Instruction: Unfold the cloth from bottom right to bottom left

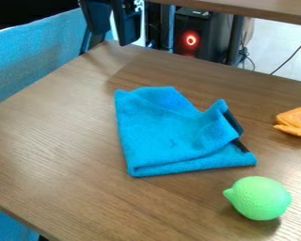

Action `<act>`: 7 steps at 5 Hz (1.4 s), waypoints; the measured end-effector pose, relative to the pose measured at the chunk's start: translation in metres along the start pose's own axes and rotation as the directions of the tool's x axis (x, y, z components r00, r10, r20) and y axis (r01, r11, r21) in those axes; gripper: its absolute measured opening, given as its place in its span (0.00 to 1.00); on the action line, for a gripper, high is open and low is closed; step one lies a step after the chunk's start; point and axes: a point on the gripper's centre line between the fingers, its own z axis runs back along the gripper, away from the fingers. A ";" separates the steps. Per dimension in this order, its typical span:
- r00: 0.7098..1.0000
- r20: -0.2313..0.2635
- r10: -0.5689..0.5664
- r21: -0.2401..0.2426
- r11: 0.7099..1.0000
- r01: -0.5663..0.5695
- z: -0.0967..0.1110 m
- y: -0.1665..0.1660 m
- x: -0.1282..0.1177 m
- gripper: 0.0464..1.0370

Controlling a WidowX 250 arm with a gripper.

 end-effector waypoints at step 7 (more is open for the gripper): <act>0.957 0.125 0.260 0.153 0.948 -0.278 -0.056 -0.082 0.054 0.96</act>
